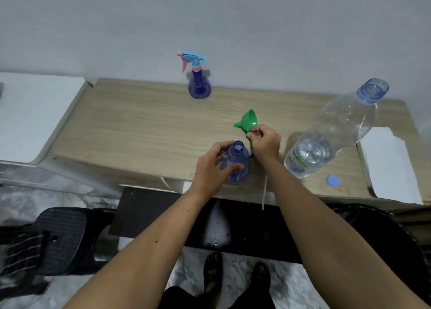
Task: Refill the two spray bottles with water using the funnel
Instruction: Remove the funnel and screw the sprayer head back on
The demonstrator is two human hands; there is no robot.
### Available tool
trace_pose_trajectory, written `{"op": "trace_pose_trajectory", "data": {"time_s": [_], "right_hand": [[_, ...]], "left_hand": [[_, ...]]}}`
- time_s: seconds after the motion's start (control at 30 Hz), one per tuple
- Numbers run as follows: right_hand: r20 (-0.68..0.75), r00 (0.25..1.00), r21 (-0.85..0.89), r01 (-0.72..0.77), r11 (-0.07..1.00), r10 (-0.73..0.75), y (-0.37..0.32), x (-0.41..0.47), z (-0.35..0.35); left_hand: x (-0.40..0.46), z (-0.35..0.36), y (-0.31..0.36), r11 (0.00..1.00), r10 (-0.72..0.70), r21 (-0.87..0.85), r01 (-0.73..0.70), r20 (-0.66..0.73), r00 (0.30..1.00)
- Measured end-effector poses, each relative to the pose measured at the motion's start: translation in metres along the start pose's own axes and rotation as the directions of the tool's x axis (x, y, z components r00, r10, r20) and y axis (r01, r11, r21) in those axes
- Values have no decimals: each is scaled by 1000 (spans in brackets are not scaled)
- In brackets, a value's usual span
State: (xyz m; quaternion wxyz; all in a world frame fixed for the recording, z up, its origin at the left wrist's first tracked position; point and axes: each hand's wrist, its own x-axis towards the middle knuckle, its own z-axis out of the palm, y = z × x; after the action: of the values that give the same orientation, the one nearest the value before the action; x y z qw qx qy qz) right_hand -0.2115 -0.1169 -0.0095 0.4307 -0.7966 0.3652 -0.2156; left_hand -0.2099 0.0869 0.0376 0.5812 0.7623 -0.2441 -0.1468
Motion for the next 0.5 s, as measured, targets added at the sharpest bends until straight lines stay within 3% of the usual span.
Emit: {"op": "trace_pose_trajectory", "data": {"time_s": [0.5], "right_hand": [[-3, 999, -34, 47, 998, -47, 1, -22, -37]], "left_hand": [[-1, -4, 6, 998, 45, 41, -46, 23, 999]]}}
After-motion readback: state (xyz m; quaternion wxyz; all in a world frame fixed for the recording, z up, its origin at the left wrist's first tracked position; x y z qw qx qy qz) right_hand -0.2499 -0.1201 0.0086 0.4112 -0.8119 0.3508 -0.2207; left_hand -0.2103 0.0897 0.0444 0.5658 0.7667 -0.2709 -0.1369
